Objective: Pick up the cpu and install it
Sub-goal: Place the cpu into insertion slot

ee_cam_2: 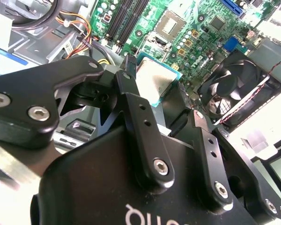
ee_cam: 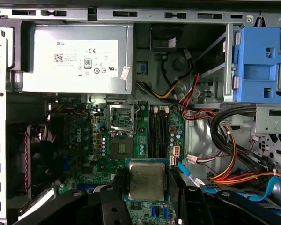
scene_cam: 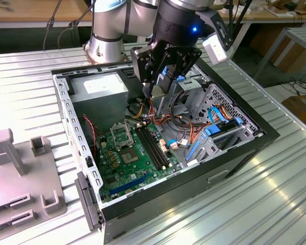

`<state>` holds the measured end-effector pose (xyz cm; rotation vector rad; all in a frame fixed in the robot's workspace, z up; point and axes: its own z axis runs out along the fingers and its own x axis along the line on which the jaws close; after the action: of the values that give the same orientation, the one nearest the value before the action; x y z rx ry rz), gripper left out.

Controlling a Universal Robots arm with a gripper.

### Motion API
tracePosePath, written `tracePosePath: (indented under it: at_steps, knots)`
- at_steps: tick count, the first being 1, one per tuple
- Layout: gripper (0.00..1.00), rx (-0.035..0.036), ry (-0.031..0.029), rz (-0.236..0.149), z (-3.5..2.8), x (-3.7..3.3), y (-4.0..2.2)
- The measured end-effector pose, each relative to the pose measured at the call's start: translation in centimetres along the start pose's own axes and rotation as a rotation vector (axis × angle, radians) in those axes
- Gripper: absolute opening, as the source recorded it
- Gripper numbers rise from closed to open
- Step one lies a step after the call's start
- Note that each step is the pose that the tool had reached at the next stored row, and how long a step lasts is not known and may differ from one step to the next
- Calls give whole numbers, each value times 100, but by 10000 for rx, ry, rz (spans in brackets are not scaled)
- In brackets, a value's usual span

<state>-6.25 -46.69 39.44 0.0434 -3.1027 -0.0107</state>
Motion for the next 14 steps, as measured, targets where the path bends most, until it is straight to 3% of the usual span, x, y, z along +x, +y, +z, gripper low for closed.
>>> tracePosePath:
  at_steps: [5, 14]
  knots:
    - [47, 2, 1, 0, 13, 45, -5]
    - [47, 1, 1, 0, 52, 61, -54]
